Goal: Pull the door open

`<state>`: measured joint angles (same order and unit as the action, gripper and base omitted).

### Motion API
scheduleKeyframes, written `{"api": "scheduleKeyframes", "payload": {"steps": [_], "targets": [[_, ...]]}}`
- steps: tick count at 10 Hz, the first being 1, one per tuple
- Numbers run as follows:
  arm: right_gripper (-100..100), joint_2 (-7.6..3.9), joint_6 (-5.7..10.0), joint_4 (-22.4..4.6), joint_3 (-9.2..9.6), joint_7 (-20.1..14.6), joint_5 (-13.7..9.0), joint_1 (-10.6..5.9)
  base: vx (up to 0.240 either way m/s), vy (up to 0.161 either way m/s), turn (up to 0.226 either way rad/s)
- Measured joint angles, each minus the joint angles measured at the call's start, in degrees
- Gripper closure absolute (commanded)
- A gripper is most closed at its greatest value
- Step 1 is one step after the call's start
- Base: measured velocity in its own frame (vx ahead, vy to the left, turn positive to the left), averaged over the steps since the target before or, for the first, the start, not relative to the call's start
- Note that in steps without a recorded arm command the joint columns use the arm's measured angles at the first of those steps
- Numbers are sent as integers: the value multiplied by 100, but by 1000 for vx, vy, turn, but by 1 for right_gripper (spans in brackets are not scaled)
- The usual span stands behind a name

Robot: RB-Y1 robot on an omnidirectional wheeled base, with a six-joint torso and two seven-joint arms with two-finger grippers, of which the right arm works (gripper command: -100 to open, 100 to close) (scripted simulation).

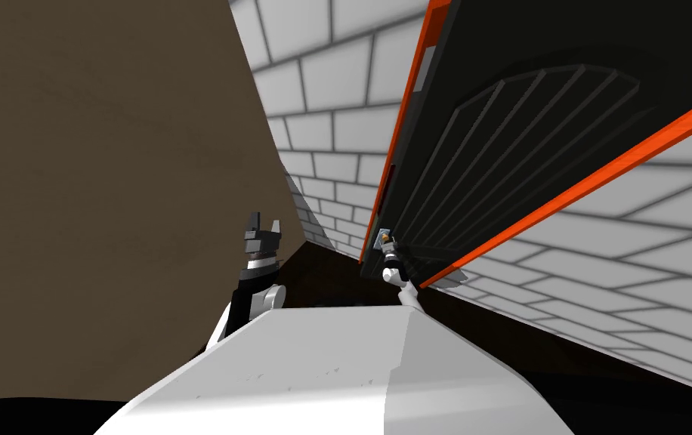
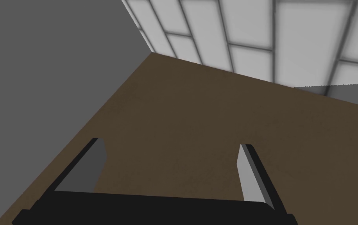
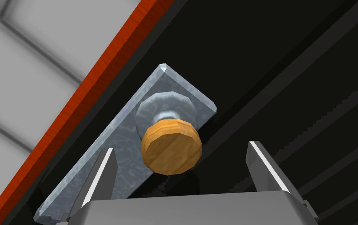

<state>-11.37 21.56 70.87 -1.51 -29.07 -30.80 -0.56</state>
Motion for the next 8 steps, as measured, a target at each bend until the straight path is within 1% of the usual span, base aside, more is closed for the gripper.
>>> {"api": "scheduleKeyframes", "payload": {"steps": [1, 3, 5, 6, 8], "targets": [[-100, 4, 2, 0, 18, -122, -70, -1, -62, -28, 52], [-100, 26, 3, 29, 72, -441, -324, 7, -78, -28, 59], [-100, 46, -1, 54, 107, -708, -501, 12, -75, -33, 62], [-100, 60, -7, 77, 135, -872, -644, 17, -64, -39, 39], [-100, 77, -10, 93, 169, -1129, -813, 17, -59, -34, 63]]}}
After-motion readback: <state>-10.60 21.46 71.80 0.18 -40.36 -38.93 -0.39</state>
